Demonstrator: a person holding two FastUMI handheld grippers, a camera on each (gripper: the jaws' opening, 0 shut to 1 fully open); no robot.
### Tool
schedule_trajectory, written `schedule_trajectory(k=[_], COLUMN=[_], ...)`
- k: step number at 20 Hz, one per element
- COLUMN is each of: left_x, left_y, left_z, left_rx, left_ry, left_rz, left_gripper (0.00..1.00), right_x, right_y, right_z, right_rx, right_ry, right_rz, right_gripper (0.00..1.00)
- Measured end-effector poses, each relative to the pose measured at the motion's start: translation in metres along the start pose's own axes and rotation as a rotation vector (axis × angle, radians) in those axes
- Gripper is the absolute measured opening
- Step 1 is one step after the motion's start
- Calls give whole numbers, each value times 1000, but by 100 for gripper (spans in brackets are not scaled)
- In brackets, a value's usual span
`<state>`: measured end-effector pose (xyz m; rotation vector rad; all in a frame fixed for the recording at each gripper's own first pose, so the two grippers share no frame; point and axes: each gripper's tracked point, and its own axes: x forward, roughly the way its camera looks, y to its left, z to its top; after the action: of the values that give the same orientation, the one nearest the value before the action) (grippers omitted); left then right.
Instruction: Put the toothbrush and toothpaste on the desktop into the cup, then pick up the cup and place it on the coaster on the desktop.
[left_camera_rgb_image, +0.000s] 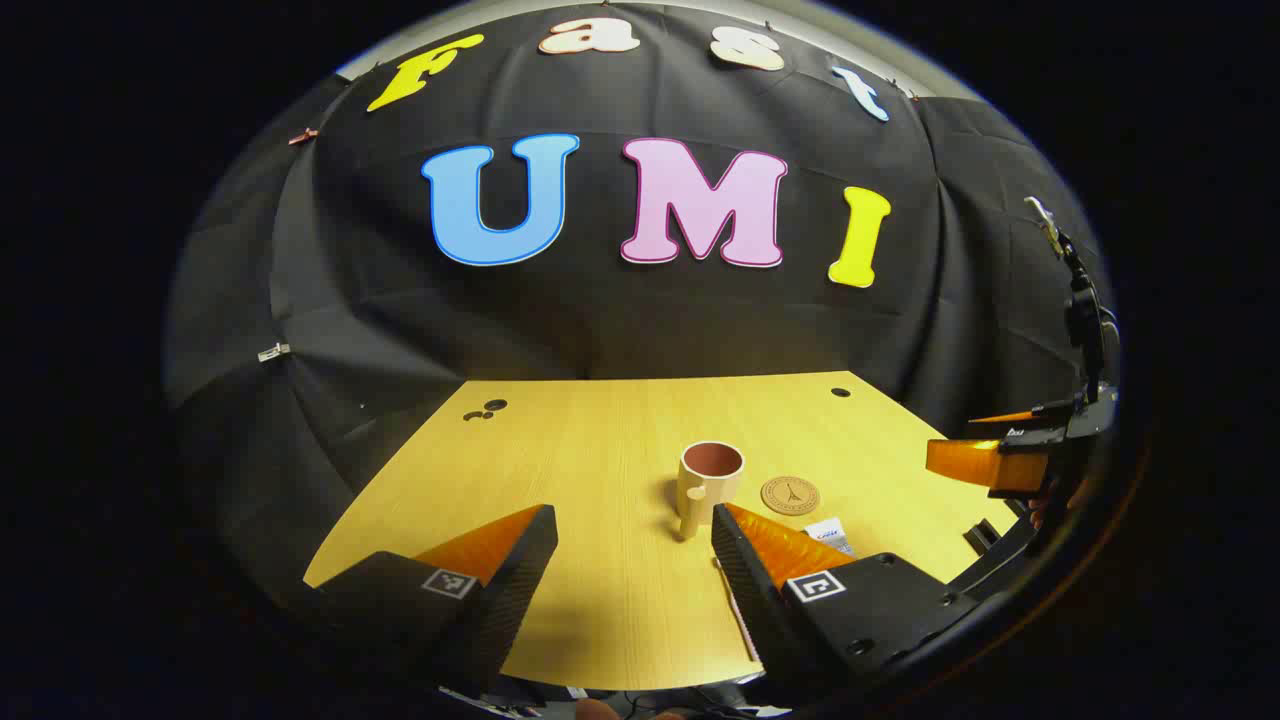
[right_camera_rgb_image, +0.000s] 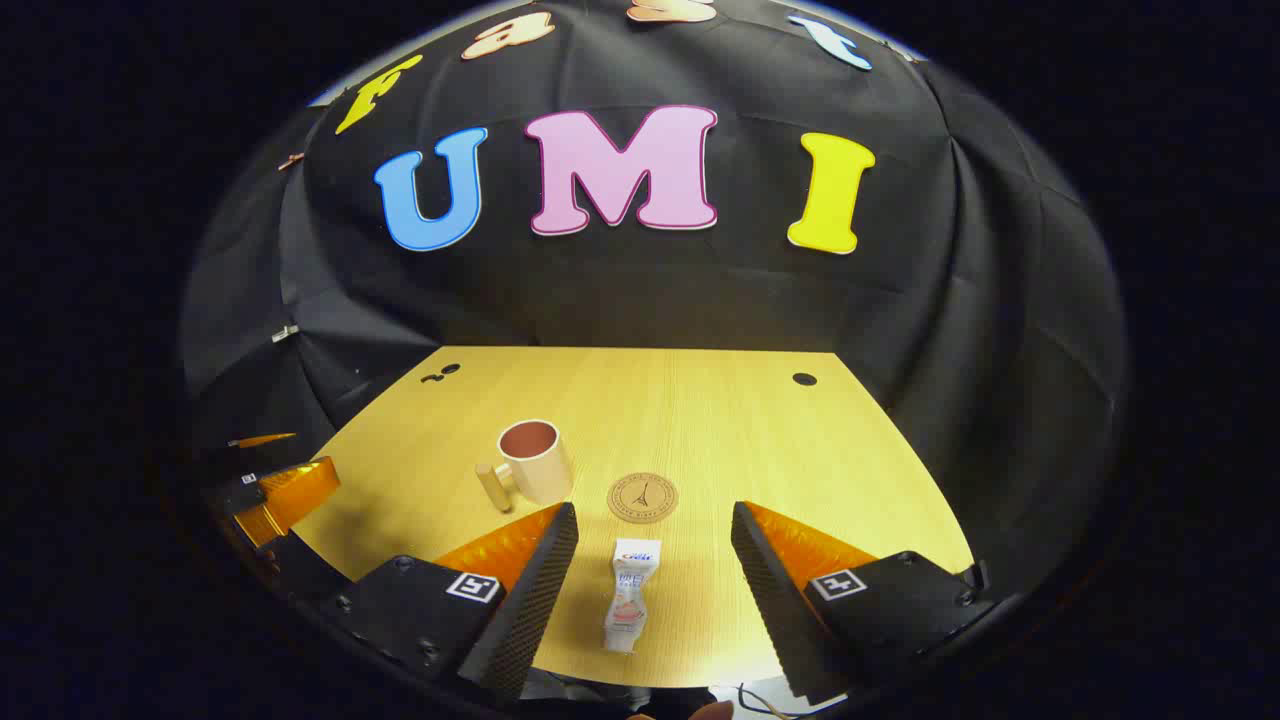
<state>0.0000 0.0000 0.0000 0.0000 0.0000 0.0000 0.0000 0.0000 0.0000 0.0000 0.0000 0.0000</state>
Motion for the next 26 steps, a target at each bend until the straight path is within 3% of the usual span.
schedule_trajectory(k=[14, 21, 26], left_x=[25, 33, 30], left_y=[10, 15, 22], left_z=[-11, -36, -66], left_rx=[8, 21, -13], left_ry=[44, 135, 226], left_rz=[-6, 16, 50], left_gripper=[96, 96, 97], right_x=[13, 37, 60], right_y=[-2, 2, 7], right_z=[-9, -40, -90], right_rx=[7, 36, 23], right_ry=[33, 152, 285], right_rz=[-33, -30, -14], right_gripper=[95, 95, 95])
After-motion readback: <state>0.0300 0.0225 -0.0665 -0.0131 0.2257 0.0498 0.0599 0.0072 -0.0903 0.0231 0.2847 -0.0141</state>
